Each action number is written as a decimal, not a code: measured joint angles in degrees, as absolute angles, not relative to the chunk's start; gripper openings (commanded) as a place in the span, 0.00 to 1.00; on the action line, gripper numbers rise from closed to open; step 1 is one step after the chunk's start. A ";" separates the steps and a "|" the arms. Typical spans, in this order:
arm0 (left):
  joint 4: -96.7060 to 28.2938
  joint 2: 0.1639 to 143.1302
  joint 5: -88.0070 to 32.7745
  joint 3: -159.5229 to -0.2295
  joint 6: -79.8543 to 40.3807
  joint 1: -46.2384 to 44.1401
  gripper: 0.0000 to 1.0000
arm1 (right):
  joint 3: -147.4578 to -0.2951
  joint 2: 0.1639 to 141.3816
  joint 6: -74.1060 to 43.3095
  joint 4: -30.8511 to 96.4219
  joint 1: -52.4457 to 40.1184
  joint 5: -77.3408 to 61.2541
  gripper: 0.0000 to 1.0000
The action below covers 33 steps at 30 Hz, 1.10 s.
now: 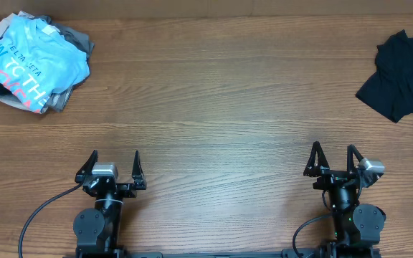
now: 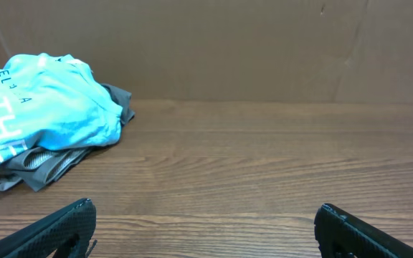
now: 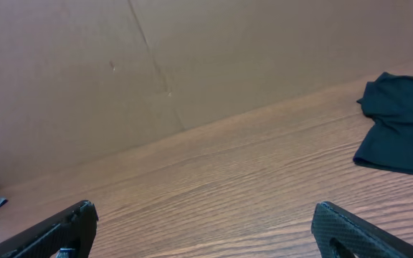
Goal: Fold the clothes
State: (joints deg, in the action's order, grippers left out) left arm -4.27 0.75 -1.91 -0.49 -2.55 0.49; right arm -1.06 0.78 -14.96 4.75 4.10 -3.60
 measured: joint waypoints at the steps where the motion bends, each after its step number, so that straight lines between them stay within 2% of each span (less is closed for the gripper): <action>1: -4.29 0.75 -1.85 -0.49 -2.04 0.49 1.00 | -1.06 0.80 -13.30 4.80 3.73 -3.36 1.00; 5: -4.32 0.75 -0.80 -0.49 2.61 0.49 1.00 | -1.06 0.80 -5.34 5.06 -1.04 -2.04 1.00; 11: -4.34 0.75 -0.58 -0.49 4.73 0.49 1.00 | -1.06 0.80 -1.52 5.10 -1.15 -1.23 1.00; 33: -4.34 0.75 -0.58 -0.49 4.93 0.49 1.00 | -1.06 0.80 -0.16 5.15 -1.15 -1.04 1.00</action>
